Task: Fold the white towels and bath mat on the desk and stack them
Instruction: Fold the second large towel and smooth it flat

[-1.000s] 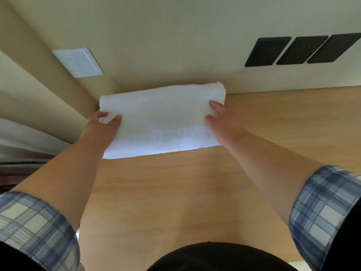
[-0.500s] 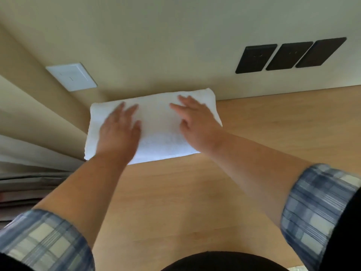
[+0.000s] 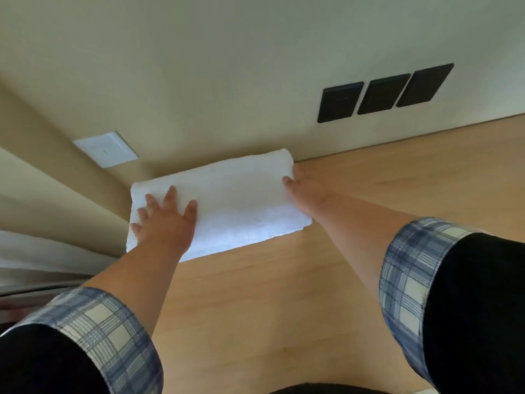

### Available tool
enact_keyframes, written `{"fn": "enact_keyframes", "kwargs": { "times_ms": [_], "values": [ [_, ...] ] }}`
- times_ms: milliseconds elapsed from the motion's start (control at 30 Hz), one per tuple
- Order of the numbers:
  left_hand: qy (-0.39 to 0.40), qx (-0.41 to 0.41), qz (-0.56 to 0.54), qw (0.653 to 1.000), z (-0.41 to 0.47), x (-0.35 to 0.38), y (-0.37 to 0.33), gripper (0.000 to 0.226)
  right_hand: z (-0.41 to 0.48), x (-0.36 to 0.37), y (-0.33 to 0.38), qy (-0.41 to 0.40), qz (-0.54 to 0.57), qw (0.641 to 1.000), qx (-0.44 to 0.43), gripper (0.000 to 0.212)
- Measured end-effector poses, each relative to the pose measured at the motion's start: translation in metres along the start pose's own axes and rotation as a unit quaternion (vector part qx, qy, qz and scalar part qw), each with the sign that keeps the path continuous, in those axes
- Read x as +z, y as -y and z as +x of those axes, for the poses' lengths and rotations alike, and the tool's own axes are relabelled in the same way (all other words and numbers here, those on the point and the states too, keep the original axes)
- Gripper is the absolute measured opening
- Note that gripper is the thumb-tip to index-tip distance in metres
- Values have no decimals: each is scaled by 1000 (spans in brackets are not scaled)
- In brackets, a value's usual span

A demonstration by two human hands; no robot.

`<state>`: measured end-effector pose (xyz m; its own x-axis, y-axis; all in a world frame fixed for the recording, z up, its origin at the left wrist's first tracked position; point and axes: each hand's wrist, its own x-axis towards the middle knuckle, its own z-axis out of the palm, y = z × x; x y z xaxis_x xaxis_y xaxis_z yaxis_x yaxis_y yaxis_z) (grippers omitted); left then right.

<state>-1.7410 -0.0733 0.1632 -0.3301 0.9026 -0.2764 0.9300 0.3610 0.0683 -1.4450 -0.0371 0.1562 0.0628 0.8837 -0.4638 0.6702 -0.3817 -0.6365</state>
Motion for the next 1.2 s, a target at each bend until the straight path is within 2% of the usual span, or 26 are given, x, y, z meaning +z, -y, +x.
{"fn": "enact_keyframes", "kwargs": {
  "times_ms": [67,133,200,367,500,700,867,1000,1200],
  "values": [
    [-23,36,-8,999,-20,3,-11,71,-21,-5,-15,5,17,1000,-21,50],
    [-34,102,3,994,-44,10,-28,70,-47,-13,-35,-4,80,997,-8,57],
    [-33,156,14,987,-68,17,-53,70,-73,-27,-58,-23,84,996,0,62],
    [-5,280,-5,960,-142,14,-148,70,-134,-93,-132,-101,-18,995,22,69],
    [-16,377,-5,926,-227,7,-225,64,-212,-161,-205,-131,-122,982,56,67],
    [-1,443,4,896,-366,20,-318,66,-366,-236,-306,-191,-110,972,85,77],
    [16,521,-34,853,-491,44,-405,67,-488,-291,-397,-266,-87,953,114,75],
    [53,564,-72,821,-581,49,-468,69,-568,-341,-443,-332,-98,930,124,63],
    [68,609,-130,779,-667,43,-541,69,-648,-419,-489,-430,-85,880,183,72]
  ]
}}
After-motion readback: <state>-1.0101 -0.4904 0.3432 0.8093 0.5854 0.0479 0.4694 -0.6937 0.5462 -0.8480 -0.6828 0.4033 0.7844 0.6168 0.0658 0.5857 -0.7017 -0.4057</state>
